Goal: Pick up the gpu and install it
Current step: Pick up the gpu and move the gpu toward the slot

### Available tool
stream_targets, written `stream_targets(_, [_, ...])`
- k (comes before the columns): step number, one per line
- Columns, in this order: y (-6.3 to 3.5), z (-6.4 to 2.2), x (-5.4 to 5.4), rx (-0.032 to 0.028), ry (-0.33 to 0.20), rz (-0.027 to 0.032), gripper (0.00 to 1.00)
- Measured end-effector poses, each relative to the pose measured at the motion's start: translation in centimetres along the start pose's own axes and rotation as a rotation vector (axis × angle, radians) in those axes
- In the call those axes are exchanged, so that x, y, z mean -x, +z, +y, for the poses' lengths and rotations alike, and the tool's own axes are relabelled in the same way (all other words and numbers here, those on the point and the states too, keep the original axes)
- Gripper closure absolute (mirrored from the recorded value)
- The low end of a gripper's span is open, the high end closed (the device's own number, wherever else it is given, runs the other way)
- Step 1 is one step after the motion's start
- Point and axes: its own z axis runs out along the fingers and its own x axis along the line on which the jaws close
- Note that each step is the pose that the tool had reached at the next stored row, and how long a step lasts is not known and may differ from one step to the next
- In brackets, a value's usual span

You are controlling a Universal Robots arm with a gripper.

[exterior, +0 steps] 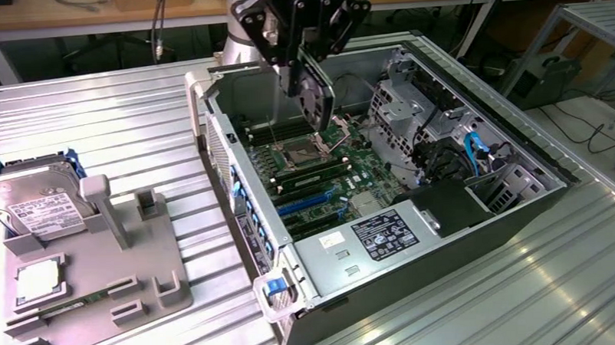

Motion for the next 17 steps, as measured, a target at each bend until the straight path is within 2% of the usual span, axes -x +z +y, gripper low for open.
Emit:
stream_targets(2, [0.05,0.00,0.8,0.0031,-0.001,0.0021,0.72])
stream_targets(11, [0.27,0.03,3.9,0.0034,-0.004,0.0021,0.72])
stream_targets(17, [0.46,0.04,5.5,0.0034,-0.005,0.0021,0.72])
